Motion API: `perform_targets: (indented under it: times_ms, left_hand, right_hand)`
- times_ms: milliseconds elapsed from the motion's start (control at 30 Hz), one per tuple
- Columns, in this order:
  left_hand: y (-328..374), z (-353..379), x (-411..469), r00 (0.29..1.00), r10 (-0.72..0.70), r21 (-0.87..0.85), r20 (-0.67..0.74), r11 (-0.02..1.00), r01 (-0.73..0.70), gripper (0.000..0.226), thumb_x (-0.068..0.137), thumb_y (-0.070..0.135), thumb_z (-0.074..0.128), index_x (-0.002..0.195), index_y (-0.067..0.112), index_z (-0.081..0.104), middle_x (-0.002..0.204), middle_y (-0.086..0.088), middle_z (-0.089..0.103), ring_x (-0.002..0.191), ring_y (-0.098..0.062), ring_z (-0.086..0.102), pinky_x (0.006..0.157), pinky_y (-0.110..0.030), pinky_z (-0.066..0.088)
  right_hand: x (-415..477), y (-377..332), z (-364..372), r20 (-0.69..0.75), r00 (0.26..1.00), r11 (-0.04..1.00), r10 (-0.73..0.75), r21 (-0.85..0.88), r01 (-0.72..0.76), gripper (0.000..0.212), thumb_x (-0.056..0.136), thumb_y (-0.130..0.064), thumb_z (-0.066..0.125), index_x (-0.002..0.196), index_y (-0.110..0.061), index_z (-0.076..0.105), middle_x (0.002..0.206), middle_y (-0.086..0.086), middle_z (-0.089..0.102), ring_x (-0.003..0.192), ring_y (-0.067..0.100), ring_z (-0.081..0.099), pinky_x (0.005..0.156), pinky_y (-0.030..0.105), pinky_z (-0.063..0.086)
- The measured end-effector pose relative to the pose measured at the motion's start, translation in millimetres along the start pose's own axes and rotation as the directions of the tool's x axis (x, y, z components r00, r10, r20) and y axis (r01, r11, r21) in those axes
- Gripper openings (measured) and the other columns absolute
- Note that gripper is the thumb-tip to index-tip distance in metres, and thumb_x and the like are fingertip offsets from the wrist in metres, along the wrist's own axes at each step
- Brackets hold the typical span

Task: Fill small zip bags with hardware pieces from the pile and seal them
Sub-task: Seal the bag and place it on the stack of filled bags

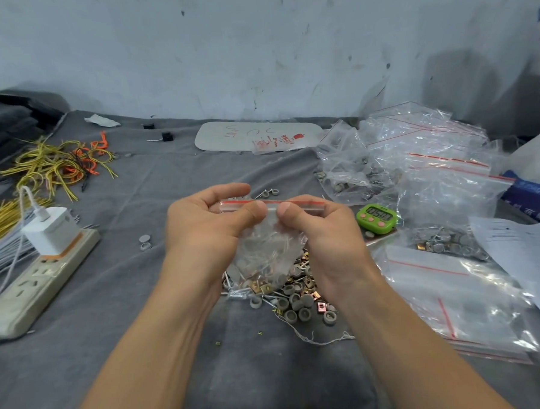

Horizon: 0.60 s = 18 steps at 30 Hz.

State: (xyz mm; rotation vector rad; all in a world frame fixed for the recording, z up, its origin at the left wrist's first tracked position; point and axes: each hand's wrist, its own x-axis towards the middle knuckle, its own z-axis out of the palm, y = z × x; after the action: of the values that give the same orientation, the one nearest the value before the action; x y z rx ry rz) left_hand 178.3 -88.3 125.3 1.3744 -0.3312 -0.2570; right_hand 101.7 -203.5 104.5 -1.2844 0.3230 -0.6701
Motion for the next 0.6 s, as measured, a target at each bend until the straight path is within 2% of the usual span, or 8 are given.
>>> perform_targets:
  times_ms: [100, 200, 333, 400, 467, 533, 600]
  left_hand:
    - [0, -1, -3, 1.000, 0.004, 0.003, 0.014, 1.000, -0.004, 0.034, 0.068, -0.006, 0.084, 0.093, 0.016, 0.076, 0.067, -0.006, 0.074, 0.058, -0.014, 0.068, 0.064, -0.025, 0.060]
    - [1, -2, -4, 0.999, 0.039, -0.018, 0.026, 0.999, -0.039, 0.040, 0.070, -0.008, 0.082, 0.100, 0.017, 0.074, 0.067, -0.006, 0.074, 0.058, -0.013, 0.068, 0.065, -0.025, 0.061]
    - [4, -5, -3, 1.000, 0.015, -0.040, 0.001, 0.999, -0.015, 0.034, 0.068, -0.001, 0.084, 0.098, 0.014, 0.074, 0.068, -0.006, 0.074, 0.060, -0.013, 0.070, 0.067, -0.028, 0.063]
    - [5, -8, -2, 1.000, -0.007, -0.038, -0.003, 0.999, 0.007, 0.036, 0.060, 0.006, 0.085, 0.094, 0.013, 0.075, 0.066, -0.007, 0.073, 0.058, -0.013, 0.070, 0.062, -0.026, 0.062]
    - [5, -9, -1, 1.000, -0.004, -0.042, -0.017, 0.999, 0.004, 0.032, 0.063, 0.002, 0.084, 0.092, 0.012, 0.077, 0.067, -0.007, 0.071, 0.057, -0.012, 0.067, 0.057, -0.022, 0.058]
    - [3, -8, -1, 0.999, 0.012, -0.043, -0.035, 0.999, -0.014, 0.026, 0.074, -0.004, 0.080, 0.093, 0.014, 0.077, 0.067, -0.006, 0.068, 0.056, -0.009, 0.064, 0.057, -0.016, 0.053]
    - [4, -9, -3, 1.000, 0.009, -0.056, -0.022, 0.998, -0.010, 0.019, 0.083, -0.002, 0.074, 0.094, 0.013, 0.075, 0.067, 0.000, 0.071, 0.058, -0.005, 0.065, 0.057, -0.013, 0.051]
  right_hand:
    - [-1, 0, -3, -0.009, 1.000, 0.999, -0.013, -0.042, 0.012, 0.029, 0.084, 0.003, 0.076, 0.064, -0.019, 0.077, 0.066, 0.005, 0.069, 0.065, 0.016, 0.061, 0.068, 0.024, 0.052]
    - [-2, -3, -4, 0.021, 1.000, 0.999, 0.013, -0.044, -0.012, 0.026, 0.087, -0.001, 0.074, 0.068, -0.018, 0.077, 0.067, 0.005, 0.069, 0.066, 0.014, 0.060, 0.070, 0.022, 0.049]
    - [1, -6, -10, -0.011, 0.997, 0.997, 0.078, 0.027, -0.078, 0.034, 0.094, -0.002, 0.064, 0.067, -0.017, 0.078, 0.072, 0.008, 0.069, 0.078, 0.022, 0.061, 0.089, 0.039, 0.046]
    - [0, -6, -10, -0.024, 0.997, 0.997, 0.072, -0.006, -0.072, 0.036, 0.096, -0.003, 0.063, 0.066, -0.017, 0.079, 0.070, 0.006, 0.073, 0.071, 0.018, 0.067, 0.096, 0.041, 0.048]
    - [-2, -5, -8, -0.016, 0.999, 0.995, 0.042, -0.088, -0.043, 0.038, 0.097, -0.007, 0.064, 0.067, -0.023, 0.081, 0.070, 0.005, 0.076, 0.069, 0.015, 0.072, 0.102, 0.044, 0.049]
    - [-3, -6, -9, 0.004, 1.000, 0.987, 0.009, -0.161, -0.009, 0.038, 0.098, -0.011, 0.064, 0.071, -0.031, 0.082, 0.072, 0.004, 0.077, 0.072, 0.014, 0.074, 0.102, 0.042, 0.050]
    - [-2, -9, -13, -0.009, 1.000, 0.990, 0.003, -0.140, -0.005, 0.034, 0.098, -0.015, 0.065, 0.071, -0.027, 0.082, 0.072, 0.006, 0.077, 0.071, 0.014, 0.074, 0.091, 0.035, 0.053]
